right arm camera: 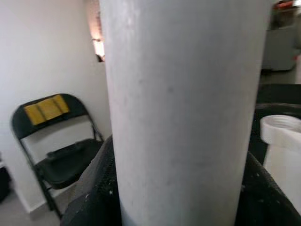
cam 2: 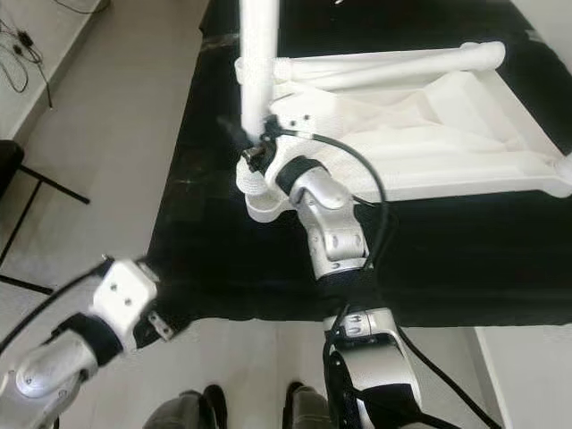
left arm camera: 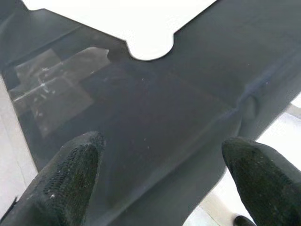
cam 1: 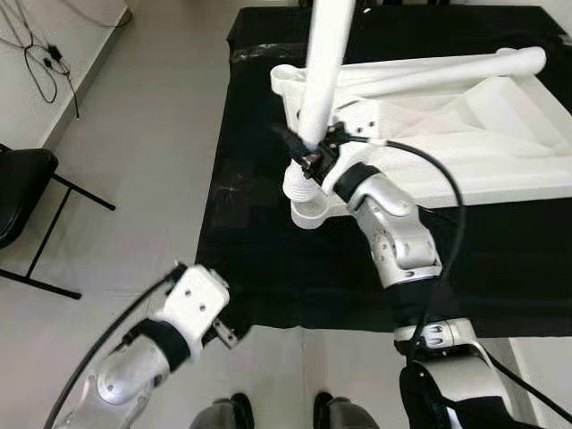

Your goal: Building children table

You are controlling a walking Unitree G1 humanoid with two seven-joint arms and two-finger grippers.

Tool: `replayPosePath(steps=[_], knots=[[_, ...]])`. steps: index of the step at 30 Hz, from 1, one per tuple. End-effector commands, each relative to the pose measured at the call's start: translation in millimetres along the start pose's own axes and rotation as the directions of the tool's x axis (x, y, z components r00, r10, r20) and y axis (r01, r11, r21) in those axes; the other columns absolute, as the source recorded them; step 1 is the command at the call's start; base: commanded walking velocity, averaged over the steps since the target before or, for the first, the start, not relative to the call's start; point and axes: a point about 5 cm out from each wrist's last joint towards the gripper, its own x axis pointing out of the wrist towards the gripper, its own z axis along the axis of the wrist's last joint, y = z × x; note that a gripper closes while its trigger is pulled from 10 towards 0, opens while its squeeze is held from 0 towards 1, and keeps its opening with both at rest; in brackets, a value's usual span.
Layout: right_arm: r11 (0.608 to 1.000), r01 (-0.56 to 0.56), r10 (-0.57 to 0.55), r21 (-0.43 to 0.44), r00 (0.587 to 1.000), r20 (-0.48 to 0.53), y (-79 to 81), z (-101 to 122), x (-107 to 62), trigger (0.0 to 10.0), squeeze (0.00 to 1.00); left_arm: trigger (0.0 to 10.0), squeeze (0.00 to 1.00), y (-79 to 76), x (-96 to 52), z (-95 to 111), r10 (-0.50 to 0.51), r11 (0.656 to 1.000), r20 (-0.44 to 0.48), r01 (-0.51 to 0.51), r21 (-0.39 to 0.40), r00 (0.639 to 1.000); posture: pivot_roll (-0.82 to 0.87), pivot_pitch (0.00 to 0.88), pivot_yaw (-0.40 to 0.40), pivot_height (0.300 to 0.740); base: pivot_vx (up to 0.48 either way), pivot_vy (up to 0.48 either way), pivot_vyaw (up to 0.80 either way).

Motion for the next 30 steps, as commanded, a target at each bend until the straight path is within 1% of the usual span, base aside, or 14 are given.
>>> replayPosePath(steps=[1, 2, 7, 10, 14, 15, 17, 18, 22, 26, 27, 28, 29, 30], knots=[[0.997, -0.063, 0.06, 0.044, 0.996, 0.063, 0.7, 6.1, 2.8, 10.0, 0.0, 10.0, 0.0, -4.8, -8.2, -3.5, -0.016, 1.0, -0.039, 0.017, 0.012, 0.999, -0.05, 0.274, -0.015, 0.74, 0.0, 0.0, 0.0], [0.996, -0.075, 0.07, 0.056, 0.994, 0.089, -3.1, 7.6, 3.5, 10.0, 0.0, 10.0, 0.0, -6.6, -12.6, -4.4, 0.0, 1.0, -0.047, 0.0, 0.007, 0.999, -0.03, 0.293, -0.015, 0.74, 0.0, 0.0, 0.0], [0.995, -0.078, 0.071, 0.056, 0.991, 0.116, -8.6, 8.4, 4.5, 10.0, 0.0, 10.0, 0.0, -8.9, -17.6, -4.5, 0.025, 1.0, -0.052, -0.025, 0.008, 0.998, -0.02, 0.304, -0.013, 0.74, 0.0, 0.0, 0.0], [0.996, -0.088, 0.088, -0.003, 0.991, 0.103, -12.7, 3.4, -0.9, 10.0, 0.0, 10.0, 0.0, -14.9, -23.9, -1.6, 0.032, 0.999, -0.052, -0.031, 0.019, 0.998, -0.02, 0.336, 0.004, 0.74, 0.0, 0.0, 0.0], [0.996, -0.085, 0.086, -0.016, 0.991, 0.1, -15.4, 3.1, -3.3, 10.0, 0.0, 10.0, 0.0, -16.2, -25.5, -1.0, 0.033, 0.999, -0.053, -0.032, 0.015, 0.998, -0.01, 0.347, 0.009, 0.74, 0.0, 0.0, 0.0], [0.996, -0.088, 0.09, -0.028, 0.991, 0.098, -18.6, 3.5, -6.4, 10.0, 0.0, 10.0, 0.0, -17.7, -27.6, -0.1, 0.031, 1.0, -0.056, -0.03, 0.009, 0.998, -0.01, 0.358, 0.015, 0.74, 0.0, 0.0, 0.0], [0.991, -0.124, 0.128, -0.053, 0.988, 0.091, -23.5, 5.6, -12.5, 10.0, 0.0, 10.0, 0.0, -20.2, -32.2, 1.2, 0.029, 1.0, -0.061, -0.029, -0.002, 0.998, -0.01, 0.371, 0.022, 0.74, 0.0, 0.0, 0.0], [0.991, -0.124, 0.128, -0.053, 0.988, 0.091, -23.5, 5.6, -12.5, 10.0, 0.0, 10.0, 0.0, -20.2, -32.2, 1.2, 0.029, 1.0, -0.061, -0.029, -0.002, 0.998, -0.01, 0.371, 0.022, 0.74, 0.0, 0.0, 0.0], [0.96, -0.257, 0.264, -0.107, 0.963, 0.059, -34.0, 18.0, -21.2, 10.0, 0.0, 10.0, 0.0, -23.0, -38.0, 2.5, 0.026, 0.999, -0.064, -0.028, -0.019, 0.998, -0.02, 0.387, 0.029, 0.74, 0.0, 0.0, 0.0], [0.953, -0.279, 0.287, -0.119, 0.956, 0.057, -36.5, 21.5, -22.0, 10.0, 0.0, 10.0, 0.0, -23.8, -38.7, 2.9, 0.026, 0.999, -0.064, -0.027, -0.023, 0.998, -0.02, 0.392, 0.028, 0.74, 0.0, 0.0, 0.0], [0.941, -0.317, 0.325, -0.122, 0.944, 0.055, -38.3, 26.5, -23.1, 10.0, 0.0, 10.0, 0.0, -24.8, -39.4, 3.4, 0.023, 0.999, -0.062, -0.025, -0.028, 0.998, -0.02, 0.393, 0.025, 0.74, 0.0, 0.0, 0.0], [0.941, -0.317, 0.325, -0.122, 0.944, 0.055, -38.3, 26.5, -23.1, 10.0, 0.0, 10.0, 0.0, -24.8, -39.4, 3.4, 0.023, 0.999, -0.062, -0.025, -0.028, 0.998, -0.02, 0.393, 0.025, 0.74, 0.0, 0.0, 0.0], [0.922, -0.366, 0.373, -0.13, 0.927, 0.041, -38.4, 29.9, -24.8, 10.0, 0.0, 10.0, 0.0, -25.8, -40.0, 4.0, 0.021, 0.999, -0.06, -0.023, -0.031, 0.998, -0.02, 0.396, 0.023, 0.74, 0.0, 0.0, 0.0], [0.922, -0.366, 0.373, -0.13, 0.927, 0.041, -38.4, 29.9, -24.8, 10.0, 0.0, 10.0, 0.0, -25.8, -40.0, 4.0, 0.021, 0.999, -0.06, -0.023, -0.031, 0.998, -0.02, 0.396, 0.023, 0.74, 0.0, 0.0, 0.0]])
